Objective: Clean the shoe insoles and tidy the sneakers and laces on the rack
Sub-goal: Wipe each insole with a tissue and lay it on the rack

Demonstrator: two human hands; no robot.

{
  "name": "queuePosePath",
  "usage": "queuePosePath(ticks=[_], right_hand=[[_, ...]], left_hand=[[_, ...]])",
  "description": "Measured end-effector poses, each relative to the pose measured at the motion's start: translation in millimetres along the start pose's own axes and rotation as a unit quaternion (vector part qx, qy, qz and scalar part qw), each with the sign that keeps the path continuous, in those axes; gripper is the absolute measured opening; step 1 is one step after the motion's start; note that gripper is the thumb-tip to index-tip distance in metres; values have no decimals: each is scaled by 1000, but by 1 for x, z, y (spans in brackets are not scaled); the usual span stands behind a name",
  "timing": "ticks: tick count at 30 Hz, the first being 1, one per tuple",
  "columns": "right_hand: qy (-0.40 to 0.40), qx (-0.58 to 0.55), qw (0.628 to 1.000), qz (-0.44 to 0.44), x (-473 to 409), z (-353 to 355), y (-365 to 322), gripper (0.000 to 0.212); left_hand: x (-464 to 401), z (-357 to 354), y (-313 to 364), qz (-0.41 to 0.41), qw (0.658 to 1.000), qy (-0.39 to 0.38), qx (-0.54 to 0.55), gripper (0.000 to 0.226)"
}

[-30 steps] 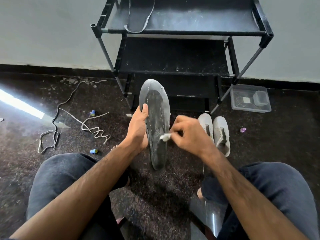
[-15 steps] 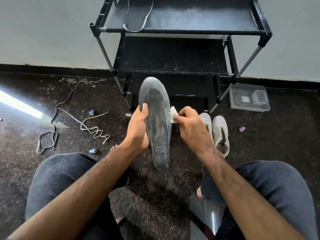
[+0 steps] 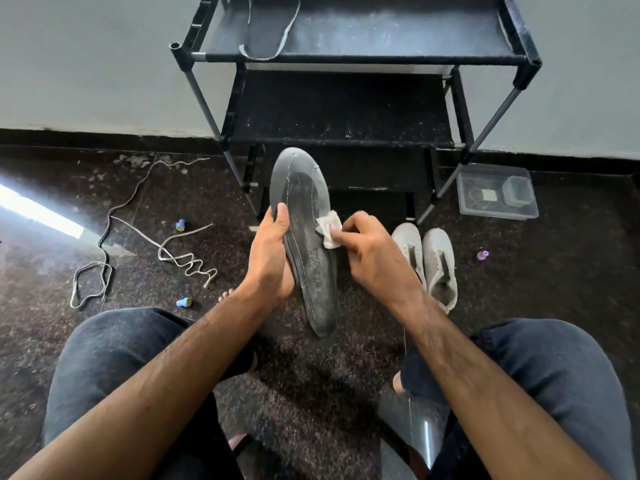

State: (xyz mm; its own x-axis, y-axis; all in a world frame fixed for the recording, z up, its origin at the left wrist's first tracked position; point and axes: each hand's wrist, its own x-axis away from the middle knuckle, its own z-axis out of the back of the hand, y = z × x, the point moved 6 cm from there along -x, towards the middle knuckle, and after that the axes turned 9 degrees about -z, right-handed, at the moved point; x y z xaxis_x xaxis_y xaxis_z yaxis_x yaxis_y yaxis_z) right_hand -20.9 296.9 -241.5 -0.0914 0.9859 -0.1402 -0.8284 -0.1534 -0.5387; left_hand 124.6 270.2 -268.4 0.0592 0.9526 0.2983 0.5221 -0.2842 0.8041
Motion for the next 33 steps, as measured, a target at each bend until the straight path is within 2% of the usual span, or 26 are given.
queuePosePath(ticks=[2, 5, 8, 14, 16, 19, 22, 25, 27, 28, 30, 32, 33], right_hand=[[-34, 32, 998, -31, 1, -2, 10, 15], [44, 13, 998, -52, -3, 16, 6, 18], [127, -29, 991, -28, -8, 37, -11, 28], [145, -80, 986, 20, -3, 35, -30, 34], [103, -40, 993, 36, -4, 27, -29, 31], [-13, 20, 999, 45, 0, -2, -32, 19], [-99, 10, 993, 58, 3, -12, -31, 16], [-220, 4, 975, 35, 7, -12, -25, 15], [-245, 24, 969, 3, 8, -9, -15, 14], [-220, 17, 975, -14, 6, -3, -10, 16], [-93, -39, 994, -45, -4, 18, -1, 19], [35, -121, 988, -94, -10, 41, 6, 17], [66, -151, 981, -107, -11, 45, 6, 16]], left_hand=[[-2, 2, 4, -6, 1000, 11, -18, 37], [-1, 0, 1, 3, 1000, 6, -26, 35], [3, -1, -4, 14, 1000, -9, -15, 39], [4, -2, -11, 20, 999, -15, -32, 40], [4, -4, -13, 28, 999, -14, -12, 40], [1, -1, -12, 31, 999, -1, 28, 38], [-2, 9, -9, 21, 1000, 19, 8, 39], [-5, 12, -6, 7, 1000, 19, 2, 40], [-6, 8, -3, -2, 1000, 16, -6, 38], [-7, 6, -4, -2, 1000, 13, -7, 38], [-6, 6, -7, 6, 1000, 4, -2, 40], [-3, 6, -10, 17, 1000, 4, 2, 40], [-3, 7, -12, 23, 1000, 4, 9, 39]])
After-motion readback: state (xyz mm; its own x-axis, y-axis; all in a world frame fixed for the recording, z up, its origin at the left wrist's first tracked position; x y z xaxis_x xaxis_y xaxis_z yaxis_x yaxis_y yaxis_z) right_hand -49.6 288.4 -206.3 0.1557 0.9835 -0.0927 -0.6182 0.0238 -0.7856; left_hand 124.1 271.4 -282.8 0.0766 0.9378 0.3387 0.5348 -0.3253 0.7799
